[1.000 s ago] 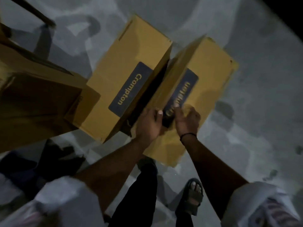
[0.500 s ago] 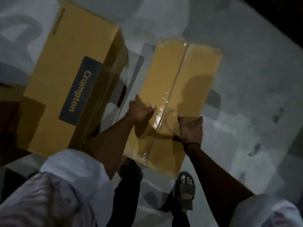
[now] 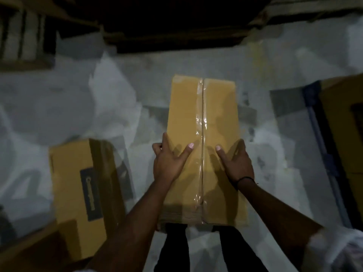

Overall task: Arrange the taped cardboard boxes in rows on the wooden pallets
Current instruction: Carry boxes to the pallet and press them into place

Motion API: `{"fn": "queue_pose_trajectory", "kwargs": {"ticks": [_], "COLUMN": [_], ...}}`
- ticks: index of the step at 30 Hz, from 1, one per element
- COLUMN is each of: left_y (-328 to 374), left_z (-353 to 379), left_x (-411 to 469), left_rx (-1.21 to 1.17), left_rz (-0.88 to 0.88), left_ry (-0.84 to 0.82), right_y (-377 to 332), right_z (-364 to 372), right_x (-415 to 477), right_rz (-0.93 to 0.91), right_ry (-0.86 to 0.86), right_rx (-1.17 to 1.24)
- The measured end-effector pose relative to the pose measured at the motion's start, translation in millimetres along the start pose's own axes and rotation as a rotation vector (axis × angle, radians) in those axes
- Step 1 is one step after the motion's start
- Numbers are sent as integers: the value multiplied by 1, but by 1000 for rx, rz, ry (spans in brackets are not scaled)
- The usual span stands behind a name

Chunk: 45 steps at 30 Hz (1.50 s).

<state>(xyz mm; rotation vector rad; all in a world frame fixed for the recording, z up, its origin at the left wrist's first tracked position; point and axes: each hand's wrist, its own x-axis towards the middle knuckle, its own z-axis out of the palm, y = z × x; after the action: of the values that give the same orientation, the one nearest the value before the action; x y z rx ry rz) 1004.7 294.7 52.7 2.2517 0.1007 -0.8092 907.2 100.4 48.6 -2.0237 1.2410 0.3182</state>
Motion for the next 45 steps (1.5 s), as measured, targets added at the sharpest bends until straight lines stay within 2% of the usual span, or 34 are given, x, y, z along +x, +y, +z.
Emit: {"fn": "queue_pose_trajectory", "kwargs": {"ticks": [4,10,14,18,24,30,37,45], "left_y": [131,300,390,461,553,629,680,718], "left_z": [3,60,108,152,224,317,447,582], "left_x": [-71,-191,-252,-301,-366,-432,-494,-566], "left_rx": [111,326,409,465,506,558,618,719], "left_rz": [169,445,661,880,1177,1425,1585,1710], "left_ry": [-12,22,9,-7,-137,-322,-557,-736], "right_y": [3,54,101,144,217,303,405,515], "right_z": [-139,-334,-440,-522,-606,-670,-744,-799], "right_x": [-22,-71,-86,-105,-143,-175,-186,-194], "right_rz": [-111,-283,-284,-209,-51,120,395,597], "right_ry": [75,215,350,523,819,998,1046,1075], "right_rx": [31,-151,-126,-131,-51,-16,3,86]}}
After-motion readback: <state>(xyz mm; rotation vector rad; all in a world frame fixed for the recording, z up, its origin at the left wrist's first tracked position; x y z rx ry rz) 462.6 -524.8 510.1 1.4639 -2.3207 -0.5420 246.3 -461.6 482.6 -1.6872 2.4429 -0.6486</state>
